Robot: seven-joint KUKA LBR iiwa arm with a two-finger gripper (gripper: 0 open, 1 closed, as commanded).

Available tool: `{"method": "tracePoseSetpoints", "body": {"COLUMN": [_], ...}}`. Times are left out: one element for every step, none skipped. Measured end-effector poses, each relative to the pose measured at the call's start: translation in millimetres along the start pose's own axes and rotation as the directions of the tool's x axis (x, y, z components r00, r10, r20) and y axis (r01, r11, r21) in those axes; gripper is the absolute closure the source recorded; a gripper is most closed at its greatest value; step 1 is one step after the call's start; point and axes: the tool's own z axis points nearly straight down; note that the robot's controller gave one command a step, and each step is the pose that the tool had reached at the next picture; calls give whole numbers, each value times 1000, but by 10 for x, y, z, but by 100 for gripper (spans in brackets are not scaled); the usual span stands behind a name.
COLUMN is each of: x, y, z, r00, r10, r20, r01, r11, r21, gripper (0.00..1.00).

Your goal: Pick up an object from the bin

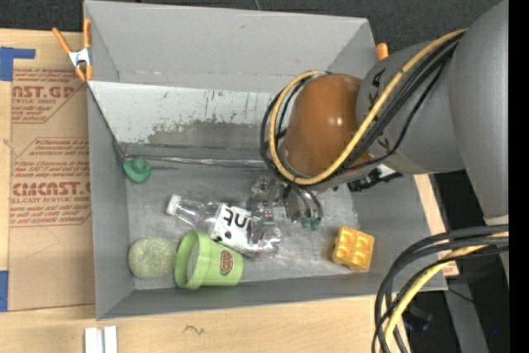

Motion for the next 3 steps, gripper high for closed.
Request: {"method": "tracePoseSetpoints", "body": {"x": [0, 0, 0], "y": [0, 0, 0], "z": [0, 0, 0], "r00": [1000, 1000, 1000], "r10": [0, 0, 0], "r20": [0, 0, 0], "r01": [0, 0, 0], "r11": [1000, 1000, 1000], "r21": [0, 0, 0], "gripper": [100, 100, 100]}}
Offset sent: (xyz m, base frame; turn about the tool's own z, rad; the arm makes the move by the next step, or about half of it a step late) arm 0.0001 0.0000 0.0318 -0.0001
